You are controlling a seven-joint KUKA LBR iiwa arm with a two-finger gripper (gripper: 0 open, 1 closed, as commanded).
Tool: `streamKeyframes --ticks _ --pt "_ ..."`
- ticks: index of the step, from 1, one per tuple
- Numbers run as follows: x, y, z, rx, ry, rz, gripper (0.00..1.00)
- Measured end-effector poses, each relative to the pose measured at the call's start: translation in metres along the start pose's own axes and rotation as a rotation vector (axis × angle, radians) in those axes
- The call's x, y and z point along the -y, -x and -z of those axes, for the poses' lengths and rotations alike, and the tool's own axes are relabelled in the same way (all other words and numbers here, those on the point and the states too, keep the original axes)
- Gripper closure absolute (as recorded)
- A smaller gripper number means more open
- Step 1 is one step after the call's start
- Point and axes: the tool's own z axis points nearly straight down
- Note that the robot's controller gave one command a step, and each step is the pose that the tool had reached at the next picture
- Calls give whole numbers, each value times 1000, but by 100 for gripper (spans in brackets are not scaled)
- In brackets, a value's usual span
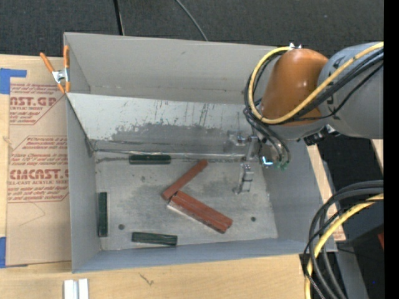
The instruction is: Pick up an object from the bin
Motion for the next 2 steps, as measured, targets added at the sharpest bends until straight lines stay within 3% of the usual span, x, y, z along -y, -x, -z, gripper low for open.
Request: streamKeyframes --ticks 1,2 --pt "0 2 5 7 -1 1 0" --pt "-29 -52 -50 12 0 -28 0"
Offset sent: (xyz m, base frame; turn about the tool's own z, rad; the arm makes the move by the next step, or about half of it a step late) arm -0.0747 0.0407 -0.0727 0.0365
